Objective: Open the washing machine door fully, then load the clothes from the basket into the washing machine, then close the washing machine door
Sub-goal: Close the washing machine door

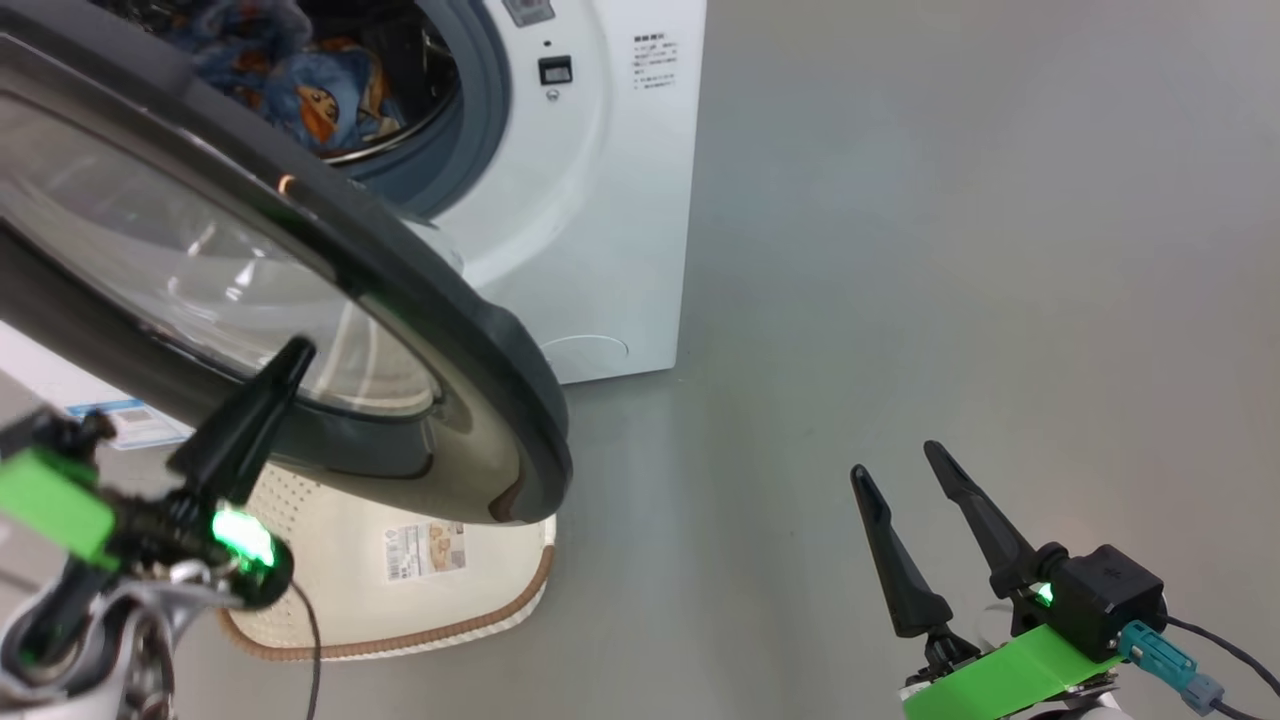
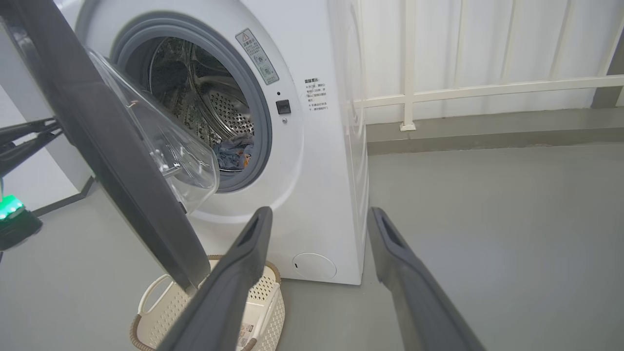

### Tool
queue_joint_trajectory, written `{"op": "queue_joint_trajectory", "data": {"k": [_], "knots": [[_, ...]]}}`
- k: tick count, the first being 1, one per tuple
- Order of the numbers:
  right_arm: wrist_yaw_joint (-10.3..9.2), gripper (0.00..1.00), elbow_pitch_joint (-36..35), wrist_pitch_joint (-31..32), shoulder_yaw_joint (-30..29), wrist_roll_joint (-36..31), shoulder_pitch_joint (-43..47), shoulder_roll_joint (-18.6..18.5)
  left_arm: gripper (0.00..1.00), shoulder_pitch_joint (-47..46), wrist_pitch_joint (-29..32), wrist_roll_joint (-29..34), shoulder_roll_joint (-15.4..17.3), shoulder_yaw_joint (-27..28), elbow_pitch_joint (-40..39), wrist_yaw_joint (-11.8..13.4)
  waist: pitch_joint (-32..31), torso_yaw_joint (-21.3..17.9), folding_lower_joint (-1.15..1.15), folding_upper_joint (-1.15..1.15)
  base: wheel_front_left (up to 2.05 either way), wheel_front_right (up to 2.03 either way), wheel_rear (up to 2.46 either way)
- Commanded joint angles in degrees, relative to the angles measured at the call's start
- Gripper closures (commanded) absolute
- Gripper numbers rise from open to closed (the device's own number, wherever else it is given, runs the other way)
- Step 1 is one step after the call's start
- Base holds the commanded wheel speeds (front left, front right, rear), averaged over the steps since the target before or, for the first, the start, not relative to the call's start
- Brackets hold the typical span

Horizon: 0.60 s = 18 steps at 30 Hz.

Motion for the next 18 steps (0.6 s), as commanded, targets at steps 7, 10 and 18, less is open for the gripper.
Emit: {"op": "queue_joint_trajectory", "data": {"k": [7,10,18], "knots": [[0.09,0.00,-1.03,-0.35,0.12,0.05,0.08,0.09,0.00,7.56,-3.55,-0.88,-2.40,8.97,-6.98,-1.54,-1.85,2.05,0.00,0.00,0.00,0.00,0.00],[0.09,0.00,-1.05,-0.15,-0.23,-0.11,0.67,0.09,0.00,10.32,-5.01,0.26,-4.49,11.60,-9.92,-1.57,-2.59,2.87,0.00,0.00,0.00,0.00,0.00],[0.09,0.00,-1.27,0.43,-0.83,-0.41,1.84,0.09,0.00,15.40,-11.70,6.16,-8.71,15.28,-16.90,-1.58,-4.38,4.55,0.00,0.00,0.00,0.00,0.00]]}}
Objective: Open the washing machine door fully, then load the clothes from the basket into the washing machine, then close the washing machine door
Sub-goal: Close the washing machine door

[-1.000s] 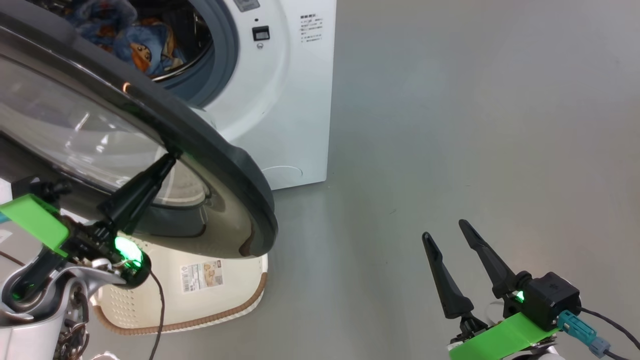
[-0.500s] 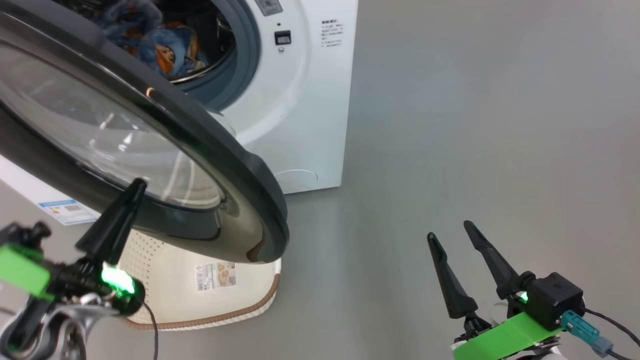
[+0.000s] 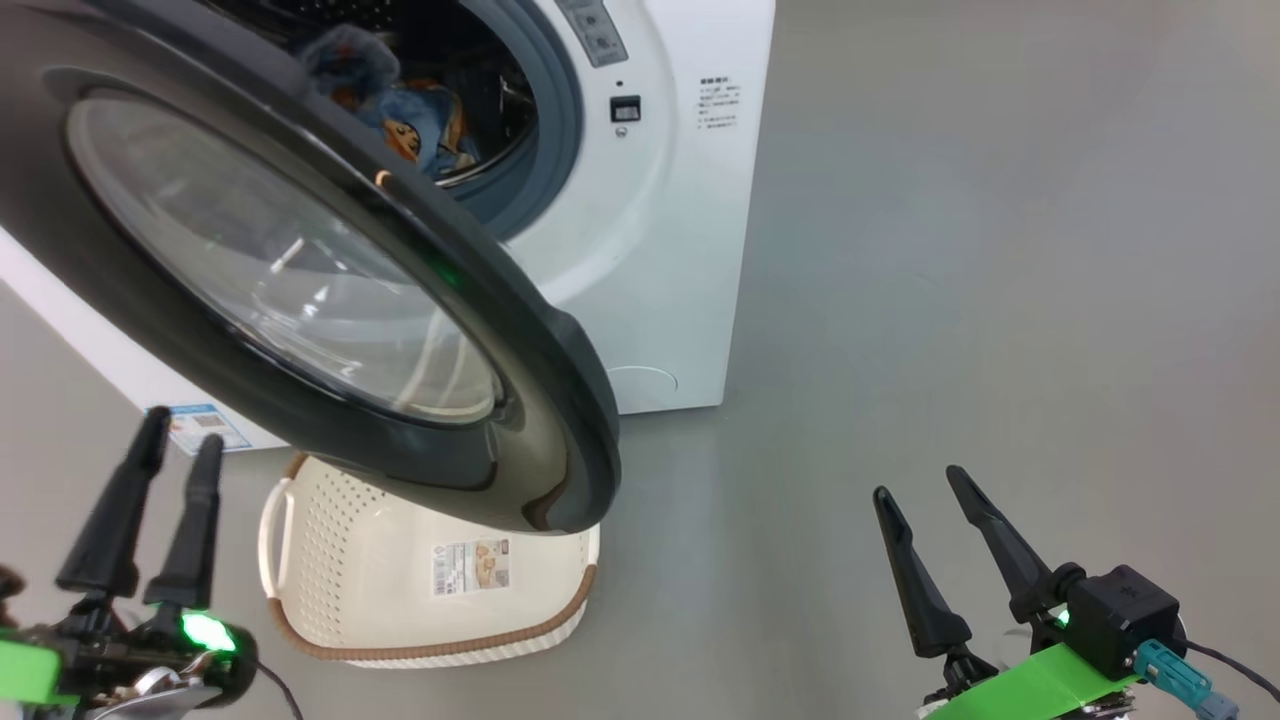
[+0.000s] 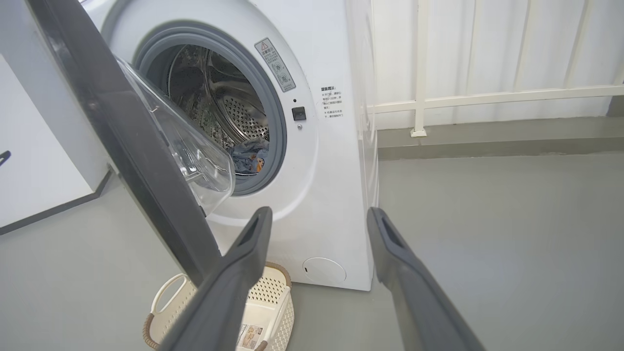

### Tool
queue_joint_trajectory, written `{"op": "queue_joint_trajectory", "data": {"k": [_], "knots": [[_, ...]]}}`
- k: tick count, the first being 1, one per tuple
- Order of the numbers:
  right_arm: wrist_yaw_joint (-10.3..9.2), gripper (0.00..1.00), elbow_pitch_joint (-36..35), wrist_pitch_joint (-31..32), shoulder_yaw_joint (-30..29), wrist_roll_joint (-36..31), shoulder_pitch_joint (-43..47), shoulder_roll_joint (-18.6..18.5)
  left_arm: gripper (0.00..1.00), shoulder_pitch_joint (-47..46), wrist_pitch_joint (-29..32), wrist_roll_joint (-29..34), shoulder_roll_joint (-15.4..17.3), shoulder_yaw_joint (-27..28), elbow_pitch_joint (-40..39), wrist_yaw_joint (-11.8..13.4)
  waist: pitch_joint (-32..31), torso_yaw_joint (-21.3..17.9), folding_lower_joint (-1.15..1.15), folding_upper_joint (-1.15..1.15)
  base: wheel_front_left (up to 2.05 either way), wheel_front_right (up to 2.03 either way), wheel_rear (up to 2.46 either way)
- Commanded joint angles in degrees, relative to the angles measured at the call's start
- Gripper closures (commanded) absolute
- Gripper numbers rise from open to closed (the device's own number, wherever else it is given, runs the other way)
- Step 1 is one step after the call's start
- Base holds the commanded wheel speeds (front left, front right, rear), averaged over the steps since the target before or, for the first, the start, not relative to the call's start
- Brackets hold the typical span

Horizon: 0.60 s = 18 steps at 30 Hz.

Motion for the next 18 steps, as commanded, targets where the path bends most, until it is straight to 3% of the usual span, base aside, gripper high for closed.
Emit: {"op": "queue_joint_trajectory", "data": {"k": [1,5,14,18], "knots": [[0.09,0.00,-1.55,0.19,1.10,-0.40,-0.38,0.07,0.00,-0.36,-0.94,0.74,0.86,2.22,-2.58,-0.59,-0.63,0.56,0.00,0.00,0.00,0.00,0.00],[0.09,0.00,-1.77,0.38,1.06,-0.49,0.13,0.07,0.00,2.05,-8.56,10.72,0.47,1.79,-7.62,-0.60,-1.22,0.85,0.00,0.00,0.00,0.00,0.00],[0.09,0.00,-2.50,0.89,0.00,-0.65,1.69,0.07,0.00,9.79,-30.50,51.26,1.88,-5.75,-12.35,-0.48,-2.49,1.77,0.00,0.00,0.00,0.00,0.00],[0.09,0.00,-2.71,1.31,-0.26,-0.87,2.36,0.07,0.00,11.71,-36.06,65.74,3.46,-7.95,-11.20,2.16,-3.22,2.17,0.00,0.00,0.00,0.00,0.00]]}}
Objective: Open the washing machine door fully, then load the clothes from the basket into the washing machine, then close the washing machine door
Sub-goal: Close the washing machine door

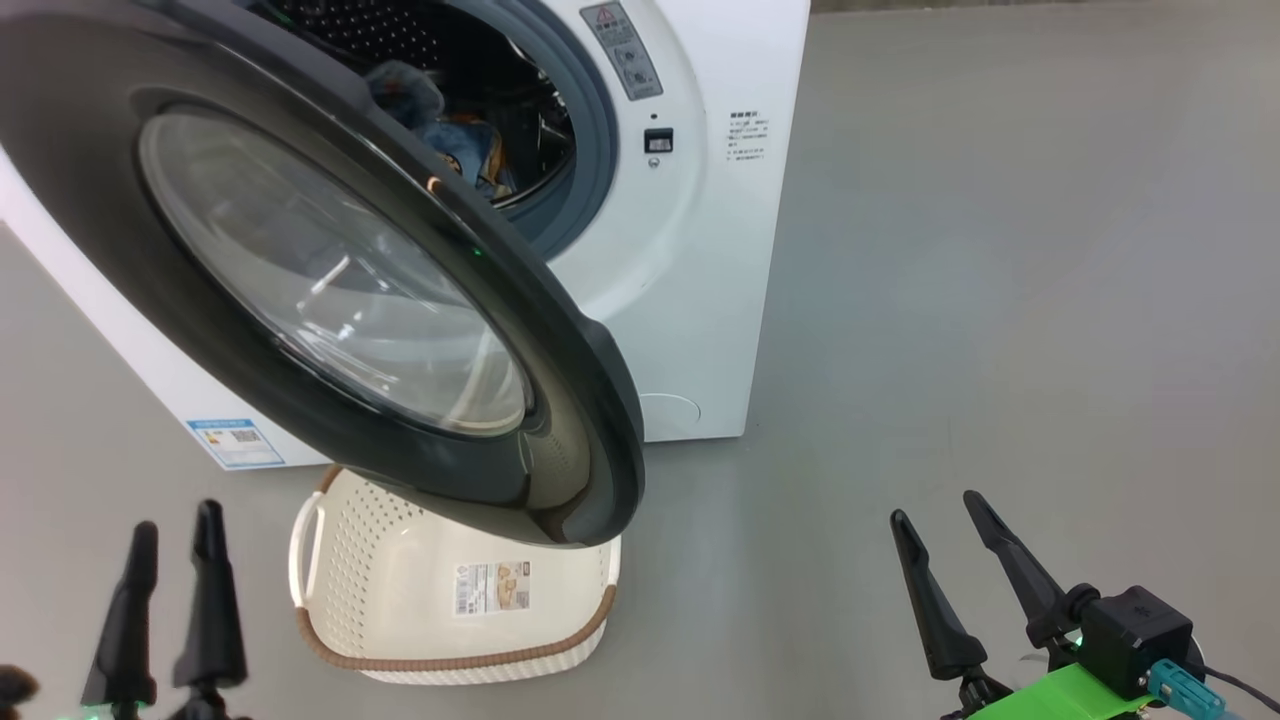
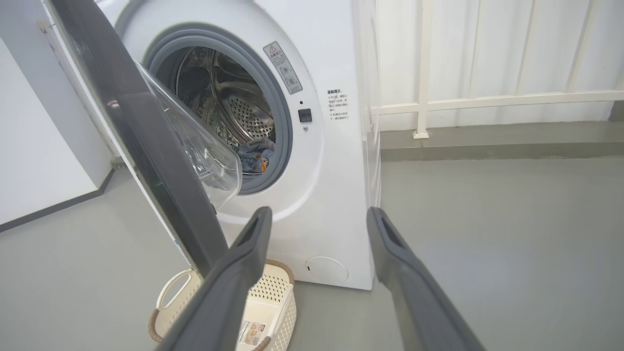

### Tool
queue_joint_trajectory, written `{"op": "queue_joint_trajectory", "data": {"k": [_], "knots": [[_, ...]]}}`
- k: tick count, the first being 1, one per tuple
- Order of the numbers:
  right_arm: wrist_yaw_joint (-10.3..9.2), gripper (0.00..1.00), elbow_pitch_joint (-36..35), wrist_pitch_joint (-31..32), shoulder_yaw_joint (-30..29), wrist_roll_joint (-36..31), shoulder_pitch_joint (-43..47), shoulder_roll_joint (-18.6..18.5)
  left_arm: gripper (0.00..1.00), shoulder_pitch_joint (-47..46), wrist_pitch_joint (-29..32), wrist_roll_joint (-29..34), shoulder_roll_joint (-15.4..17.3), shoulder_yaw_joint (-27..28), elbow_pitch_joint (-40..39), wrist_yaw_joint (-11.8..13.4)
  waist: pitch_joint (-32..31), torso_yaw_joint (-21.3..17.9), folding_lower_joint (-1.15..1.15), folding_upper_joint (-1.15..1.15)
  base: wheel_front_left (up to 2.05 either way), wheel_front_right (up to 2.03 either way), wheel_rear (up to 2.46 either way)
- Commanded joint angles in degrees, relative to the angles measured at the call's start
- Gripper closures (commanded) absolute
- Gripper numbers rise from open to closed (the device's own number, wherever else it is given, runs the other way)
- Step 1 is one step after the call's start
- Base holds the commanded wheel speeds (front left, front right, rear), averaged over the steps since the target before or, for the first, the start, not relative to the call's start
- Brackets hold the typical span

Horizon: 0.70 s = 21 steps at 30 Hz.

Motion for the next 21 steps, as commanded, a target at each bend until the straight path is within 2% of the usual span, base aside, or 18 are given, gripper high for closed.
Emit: {"op": "queue_joint_trajectory", "data": {"k": [1,6,10,14,21], "knots": [[0.09,0.00,-1.78,0.35,1.21,-0.70,-0.25,0.02,0.00,-0.45,-1.34,2.98,1.34,1.23,-0.94,0.97,-0.41,0.18,0.00,0.00,0.00,0.00,0.00],[0.09,0.00,-2.18,0.81,0.96,-0.91,0.42,0.02,0.00,1.72,-4.03,14.76,3.15,-1.22,1.38,5.19,-1.40,0.19,0.00,0.00,0.00,0.00,0.00],[0.09,0.00,-2.43,1.08,0.78,-1.04,0.98,0.02,0.00,2.95,-3.73,20.08,4.24,-3.22,3.43,7.26,-1.98,-0.08,0.00,0.00,0.00,0.00,0.00],[0.09,0.00,-2.71,1.27,0.36,-1.31,1.42,0.02,0.00,3.64,-3.23,22.29,4.46,-4.48,4.66,8.36,-2.37,-0.46,0.00,0.00,0.00,0.00,0.00],[0.09,0.00,-2.88,1.46,-0.19,-1.22,2.11,0.02,0.00,4.11,-2.51,22.59,4.21,-5.40,5.61,8.85,-2.98,-0.80,0.00,0.00,0.00,0.00,0.00]]}}
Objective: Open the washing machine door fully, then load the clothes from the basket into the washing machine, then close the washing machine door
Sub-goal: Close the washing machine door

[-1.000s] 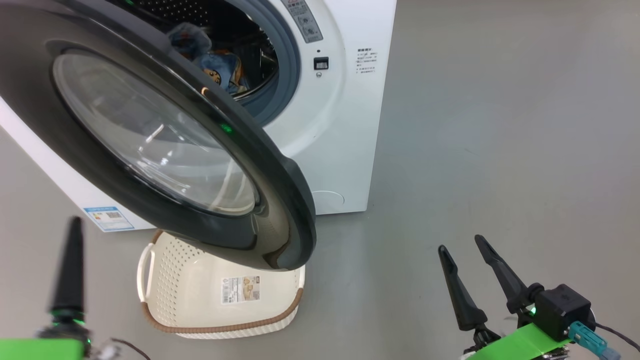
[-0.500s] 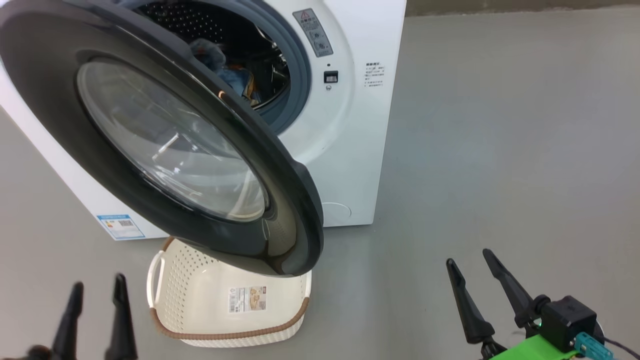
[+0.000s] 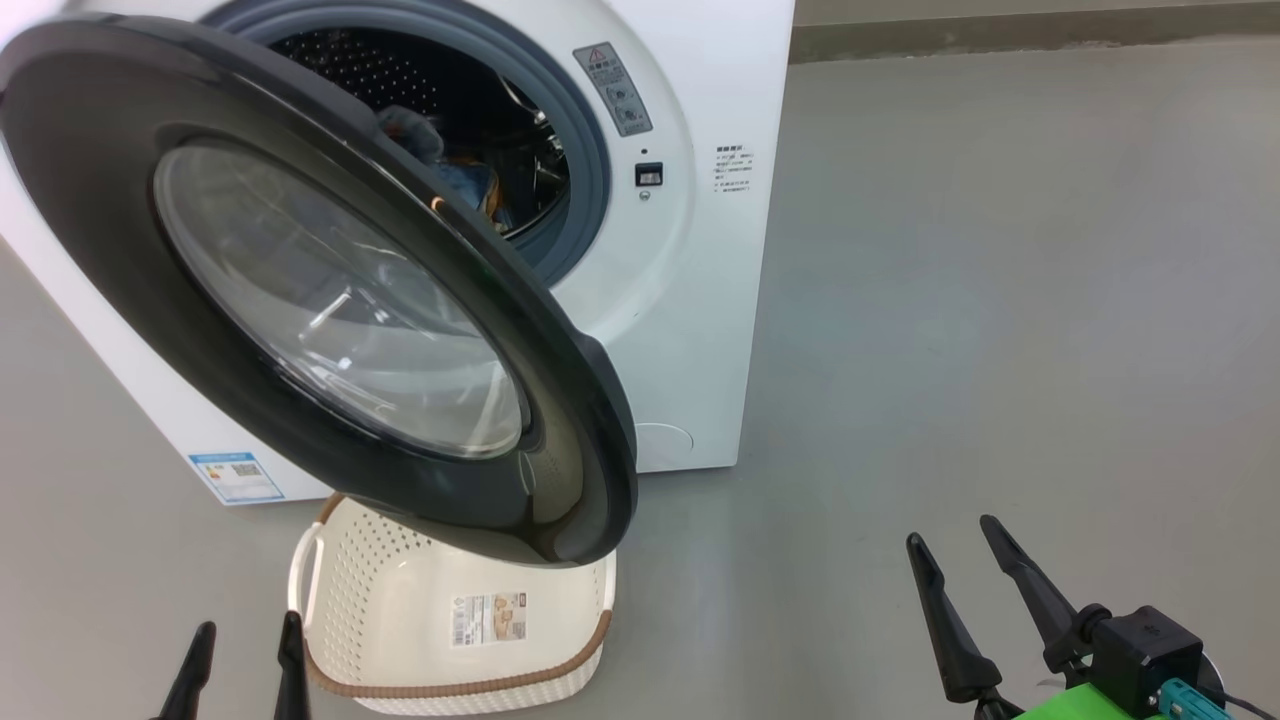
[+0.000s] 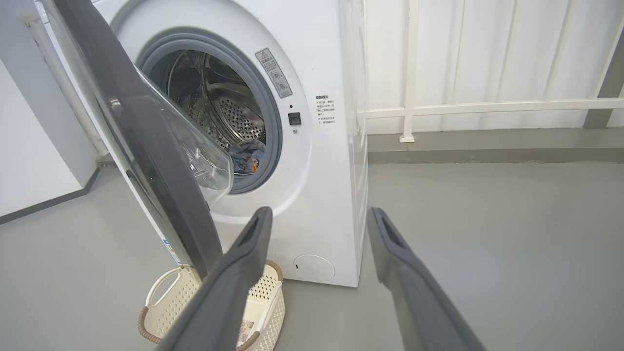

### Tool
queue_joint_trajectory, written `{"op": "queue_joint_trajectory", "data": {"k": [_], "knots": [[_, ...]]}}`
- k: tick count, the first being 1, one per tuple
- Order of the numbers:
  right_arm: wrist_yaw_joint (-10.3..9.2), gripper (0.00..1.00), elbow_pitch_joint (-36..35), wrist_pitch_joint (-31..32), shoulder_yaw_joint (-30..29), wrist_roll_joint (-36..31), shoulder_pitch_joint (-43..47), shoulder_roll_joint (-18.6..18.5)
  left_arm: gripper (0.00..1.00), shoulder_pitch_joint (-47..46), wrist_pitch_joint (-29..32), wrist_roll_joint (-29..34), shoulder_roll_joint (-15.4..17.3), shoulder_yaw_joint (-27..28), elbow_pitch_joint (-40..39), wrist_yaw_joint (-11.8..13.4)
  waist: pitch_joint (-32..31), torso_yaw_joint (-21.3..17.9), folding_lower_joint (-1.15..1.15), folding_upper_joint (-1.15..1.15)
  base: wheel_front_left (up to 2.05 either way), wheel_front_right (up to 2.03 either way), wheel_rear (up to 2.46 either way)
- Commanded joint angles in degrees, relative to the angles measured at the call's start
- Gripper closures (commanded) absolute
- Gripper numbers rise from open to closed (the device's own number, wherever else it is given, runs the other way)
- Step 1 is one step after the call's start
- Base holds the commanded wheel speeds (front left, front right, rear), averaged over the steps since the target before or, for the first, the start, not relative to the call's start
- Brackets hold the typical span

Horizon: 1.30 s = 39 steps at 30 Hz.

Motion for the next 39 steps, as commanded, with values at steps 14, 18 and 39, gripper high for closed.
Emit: {"op": "queue_joint_trajectory", "data": {"k": [14,18,39], "knots": [[0.09,0.00,-1.85,0.20,1.32,0.04,-0.41,-0.14,0.00,-1.57,1.03,0.74,1.25,1.10,-0.90,1.31,-0.16,-0.46,0.00,0.00,0.00,0.00,0.00],[0.09,0.00,-1.80,0.22,1.40,0.08,-0.48,-0.14,0.00,-1.67,1.14,0.87,1.41,0.96,-0.86,1.57,-0.10,-0.47,0.00,0.00,0.00,0.00,0.00],[0.09,1.00,-1.20,-0.20,1.31,0.70,-1.09,-0.14,0.00,-2.52,1.06,0.33,1.44,-0.03,-1.54,2.13,1.10,0.27,0.00,0.00,0.00,0.00,0.00]]}}
